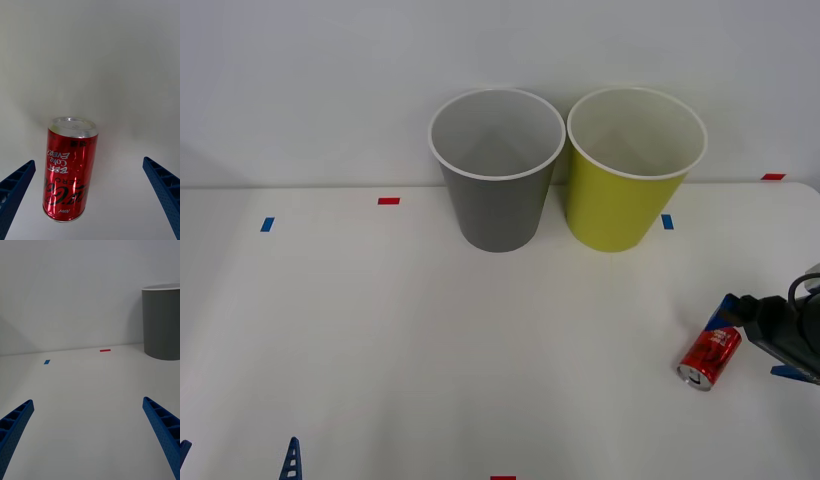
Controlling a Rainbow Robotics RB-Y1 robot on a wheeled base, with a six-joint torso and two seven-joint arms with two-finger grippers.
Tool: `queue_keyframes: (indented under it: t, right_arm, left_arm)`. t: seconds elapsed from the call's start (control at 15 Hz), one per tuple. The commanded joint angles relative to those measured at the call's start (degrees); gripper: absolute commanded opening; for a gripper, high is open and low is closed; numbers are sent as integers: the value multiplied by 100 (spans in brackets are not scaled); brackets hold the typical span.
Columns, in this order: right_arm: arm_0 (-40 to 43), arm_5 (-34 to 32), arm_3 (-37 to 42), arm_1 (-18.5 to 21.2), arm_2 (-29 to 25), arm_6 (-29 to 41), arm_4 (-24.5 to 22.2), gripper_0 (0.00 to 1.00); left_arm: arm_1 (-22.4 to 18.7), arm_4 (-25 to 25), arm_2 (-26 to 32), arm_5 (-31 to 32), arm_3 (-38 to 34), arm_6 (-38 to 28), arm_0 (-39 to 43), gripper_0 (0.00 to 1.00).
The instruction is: Put cans in the gray bin and PET bottles in the light green bin.
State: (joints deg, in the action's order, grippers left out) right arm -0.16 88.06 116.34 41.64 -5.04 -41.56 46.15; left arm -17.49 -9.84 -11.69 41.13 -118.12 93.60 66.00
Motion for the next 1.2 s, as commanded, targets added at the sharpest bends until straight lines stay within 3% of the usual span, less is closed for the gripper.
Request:
queue_keyframes:
  t: [0.07,0.8,1.2]
  right_arm:
    - [-142,-210,-367,64,126,16,325,100]
    - [-564,-632,-1122,99,689,87,325,100]
    - [-564,-632,-1122,116,899,52,122,100]
  left_arm:
    - [0,0,0,0,0,0,0,100]
    - [0,0,0,0,0,0,0,100]
    - [0,0,0,0,0,0,0,100]
